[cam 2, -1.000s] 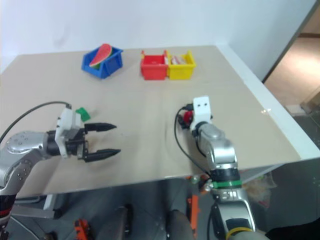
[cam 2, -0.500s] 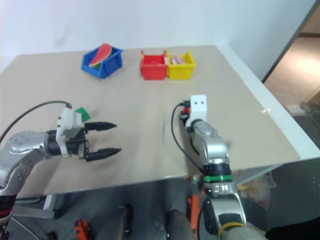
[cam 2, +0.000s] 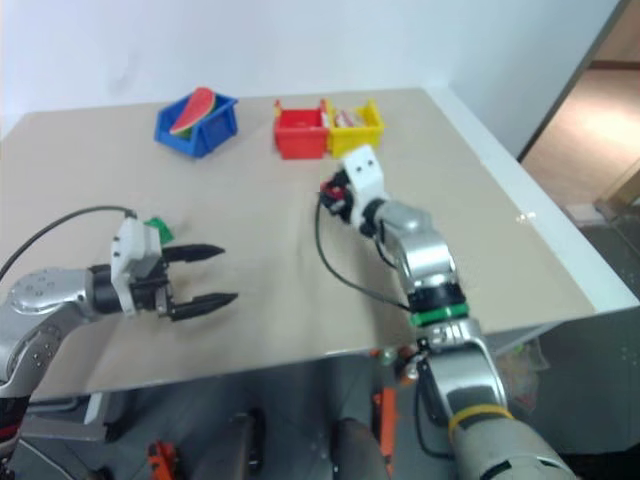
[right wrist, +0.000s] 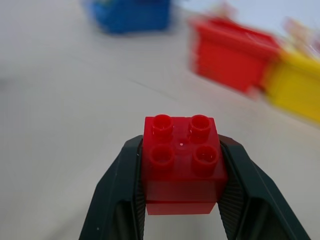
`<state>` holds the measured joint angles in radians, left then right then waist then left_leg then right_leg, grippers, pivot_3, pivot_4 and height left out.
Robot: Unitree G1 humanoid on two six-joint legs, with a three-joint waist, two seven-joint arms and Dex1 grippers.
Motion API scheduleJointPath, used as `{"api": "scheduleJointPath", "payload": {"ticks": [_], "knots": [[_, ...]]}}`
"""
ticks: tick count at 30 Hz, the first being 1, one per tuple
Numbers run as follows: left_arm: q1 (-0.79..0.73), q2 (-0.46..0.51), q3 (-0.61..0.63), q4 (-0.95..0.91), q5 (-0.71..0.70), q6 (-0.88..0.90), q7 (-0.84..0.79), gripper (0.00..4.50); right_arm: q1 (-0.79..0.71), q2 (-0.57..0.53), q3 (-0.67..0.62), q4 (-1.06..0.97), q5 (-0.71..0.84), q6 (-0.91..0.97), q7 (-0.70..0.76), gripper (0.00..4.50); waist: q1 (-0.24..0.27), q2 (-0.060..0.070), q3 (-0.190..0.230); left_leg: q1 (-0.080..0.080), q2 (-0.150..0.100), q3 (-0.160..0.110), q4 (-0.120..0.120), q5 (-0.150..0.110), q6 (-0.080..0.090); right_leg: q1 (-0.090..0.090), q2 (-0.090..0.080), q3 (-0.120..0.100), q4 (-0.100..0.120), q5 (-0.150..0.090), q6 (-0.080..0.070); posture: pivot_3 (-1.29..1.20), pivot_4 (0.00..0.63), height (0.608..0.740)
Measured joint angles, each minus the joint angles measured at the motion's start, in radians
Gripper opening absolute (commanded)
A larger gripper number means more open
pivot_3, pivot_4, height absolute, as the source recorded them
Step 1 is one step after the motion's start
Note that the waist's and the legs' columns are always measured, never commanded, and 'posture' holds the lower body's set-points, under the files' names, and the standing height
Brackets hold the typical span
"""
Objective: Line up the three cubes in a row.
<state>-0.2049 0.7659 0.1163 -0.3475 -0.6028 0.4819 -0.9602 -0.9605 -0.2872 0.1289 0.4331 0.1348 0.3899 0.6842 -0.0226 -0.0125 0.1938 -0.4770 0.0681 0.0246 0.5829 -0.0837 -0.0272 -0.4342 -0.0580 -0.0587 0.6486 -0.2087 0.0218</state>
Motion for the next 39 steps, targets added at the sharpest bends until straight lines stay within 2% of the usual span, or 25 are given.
{"api": "scheduleJointPath", "payload": {"ticks": [7,13,18,26,39], "knots": [[0.173,0.004,0.129,-0.027,0.003,-0.006,0.018,4.5,-0.073,0.021,0.135,0.173,0.004,-0.204,0.447,1.32,0.001,0.0,0.0,0.0,0.0,0.004,0.0,-0.002,0.0,-0.002,0.0,0.003,0.0,0.0,0.0,0.0,0.15,0.74],[0.262,-0.002,0.2,-0.071,0.006,-0.039,0.038,4.5,-0.137,0.032,0.196,0.354,-0.026,-0.369,0.712,1.32,0.002,0.0,0.0,0.0,0.001,0.004,0.001,-0.004,-0.004,-0.006,-0.001,0.003,0.0,0.003,-0.002,0.0,0.15,0.74],[0.275,-0.028,0.204,-0.102,0.014,-0.051,0.085,4.5,-0.194,0.056,0.193,0.465,-0.052,-0.443,0.754,1.32,0.002,0.0,0.0,0.0,0.002,0.004,0.001,-0.004,-0.004,-0.005,0.0,0.003,0.0,0.005,-0.004,0.0,0.15,0.74],[0.293,-0.033,0.204,-0.12,0.016,-0.053,0.111,4.5,-0.201,0.075,0.181,0.552,-0.071,-0.49,0.772,1.32,0.002,0.0,0.0,0.0,0.003,0.006,0.001,-0.004,-0.004,-0.005,0.001,0.004,0.0,0.005,-0.004,0.0,0.15,0.74],[0.249,-0.031,0.194,-0.131,0.017,-0.051,0.126,4.5,-0.201,0.1,0.143,0.661,-0.103,-0.572,0.734,1.32,0.002,0.0,0.0,0.0,0.003,0.006,0.001,-0.004,-0.004,-0.005,0.001,0.004,0.0,0.005,-0.004,0.0,0.15,0.74]]}}
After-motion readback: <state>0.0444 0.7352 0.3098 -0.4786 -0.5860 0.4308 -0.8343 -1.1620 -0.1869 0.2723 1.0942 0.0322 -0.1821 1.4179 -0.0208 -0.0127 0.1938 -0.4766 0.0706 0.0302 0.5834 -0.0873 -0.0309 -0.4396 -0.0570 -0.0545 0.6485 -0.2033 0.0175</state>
